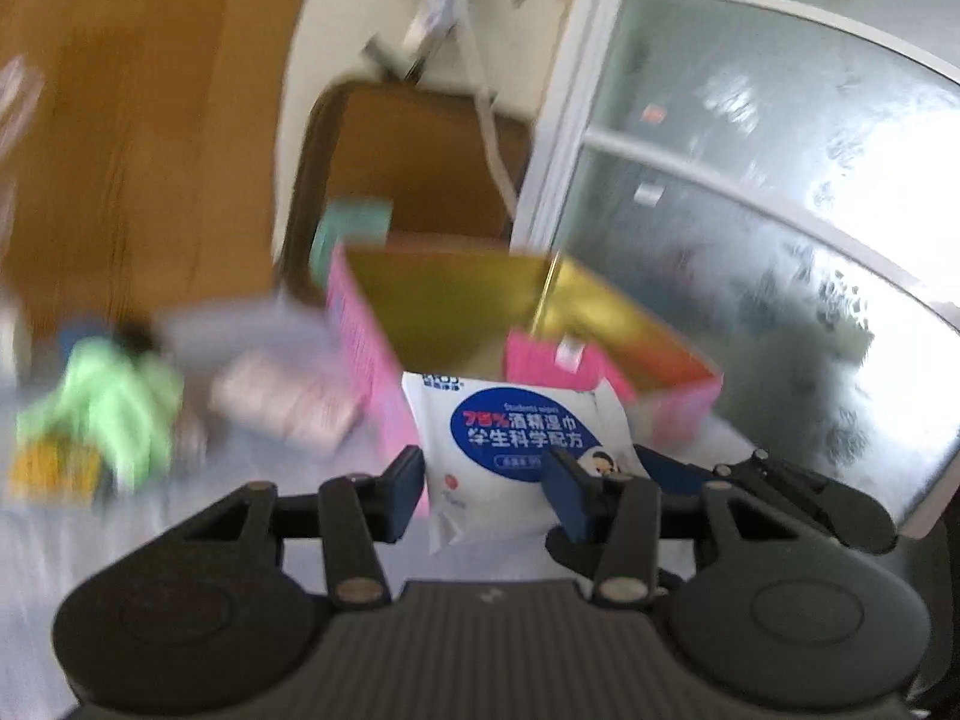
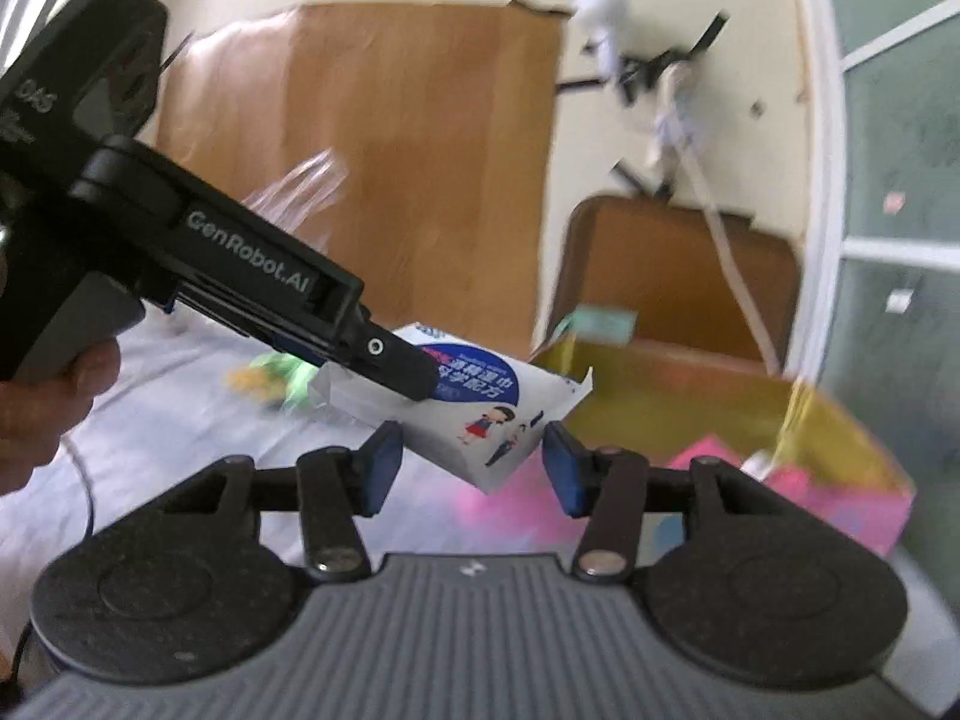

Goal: Organize soft objects
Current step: 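Carry the wipes pack into the pink tin and open the right gripper, then grasp the green cloth with the right gripper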

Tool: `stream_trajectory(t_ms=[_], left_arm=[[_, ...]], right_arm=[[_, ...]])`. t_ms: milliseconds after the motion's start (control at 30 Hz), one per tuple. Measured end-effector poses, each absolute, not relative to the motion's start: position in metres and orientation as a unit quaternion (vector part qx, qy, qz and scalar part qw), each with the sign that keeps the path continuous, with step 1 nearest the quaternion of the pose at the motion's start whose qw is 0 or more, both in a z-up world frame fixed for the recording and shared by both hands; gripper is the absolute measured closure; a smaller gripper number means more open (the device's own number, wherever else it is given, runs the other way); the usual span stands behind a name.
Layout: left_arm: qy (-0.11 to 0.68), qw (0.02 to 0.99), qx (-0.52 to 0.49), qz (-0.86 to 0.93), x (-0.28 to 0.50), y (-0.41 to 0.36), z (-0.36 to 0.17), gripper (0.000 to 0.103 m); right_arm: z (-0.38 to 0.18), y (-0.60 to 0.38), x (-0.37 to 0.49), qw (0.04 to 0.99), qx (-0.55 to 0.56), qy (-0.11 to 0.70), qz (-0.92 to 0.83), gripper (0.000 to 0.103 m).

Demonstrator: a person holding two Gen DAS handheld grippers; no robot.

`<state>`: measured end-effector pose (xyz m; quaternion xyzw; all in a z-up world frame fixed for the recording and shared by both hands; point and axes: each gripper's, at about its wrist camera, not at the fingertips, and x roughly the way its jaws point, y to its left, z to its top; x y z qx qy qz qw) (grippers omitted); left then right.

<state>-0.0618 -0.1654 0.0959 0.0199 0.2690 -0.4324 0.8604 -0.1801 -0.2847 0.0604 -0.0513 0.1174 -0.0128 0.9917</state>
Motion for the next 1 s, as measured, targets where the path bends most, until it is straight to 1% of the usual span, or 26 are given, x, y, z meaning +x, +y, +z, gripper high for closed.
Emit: stream_trajectory(t_ms=[67, 133, 267, 367, 433, 533, 633, 700, 867, 1000], left_arm=[[0.243, 0.868, 0.033, -0.431, -0.052, -0.188, 0.108, 0.059], [0.237, 0.874, 0.034, -0.423, -0.036, -0.211, 0.11, 0.059], [0.25, 0.879, 0.038, -0.404, -0.006, -0.252, 0.099, 0.06], [0.251, 0.884, 0.058, -0.39, 0.006, -0.277, 0.084, 0.059], [0.259, 0.886, 0.069, -0.378, 0.014, -0.288, 0.073, 0.058], [0.283, 0.89, 0.069, -0.352, 0.025, -0.295, 0.061, 0.057], [0.29, 0.887, 0.049, -0.355, 0.021, -0.278, 0.059, 0.057], [0.277, 0.889, 0.036, -0.364, 0.011, -0.257, 0.064, 0.057], [0.249, 0.897, 0.013, -0.366, -0.016, -0.19, 0.068, 0.054], [0.256, 0.914, 0.011, -0.314, -0.019, -0.132, 0.052, 0.054]], right_arm=[[0.068, -0.3, -0.163, 0.993, -0.044, 0.108, -0.029, 0.048], [0.067, -0.317, -0.14, 0.993, -0.033, 0.11, -0.042, 0.048], [0.054, -0.339, -0.095, 0.987, -0.03, 0.139, -0.078, 0.048], [0.042, -0.351, -0.067, 0.98, -0.019, 0.172, -0.099, 0.048], [0.032, -0.355, -0.049, 0.973, -0.019, 0.194, -0.12, 0.048], [0.027, -0.356, -0.04, 0.967, -0.021, 0.203, -0.149, 0.048], [0.03, -0.355, -0.058, 0.971, 0.011, 0.186, -0.154, 0.048], [0.035, -0.353, -0.072, 0.974, 0.022, 0.167, -0.154, 0.048], [0.046, -0.331, -0.107, 0.983, 0.034, 0.127, -0.128, 0.049], [0.053, -0.299, -0.11, 0.99, 0.026, 0.112, -0.076, 0.049]])
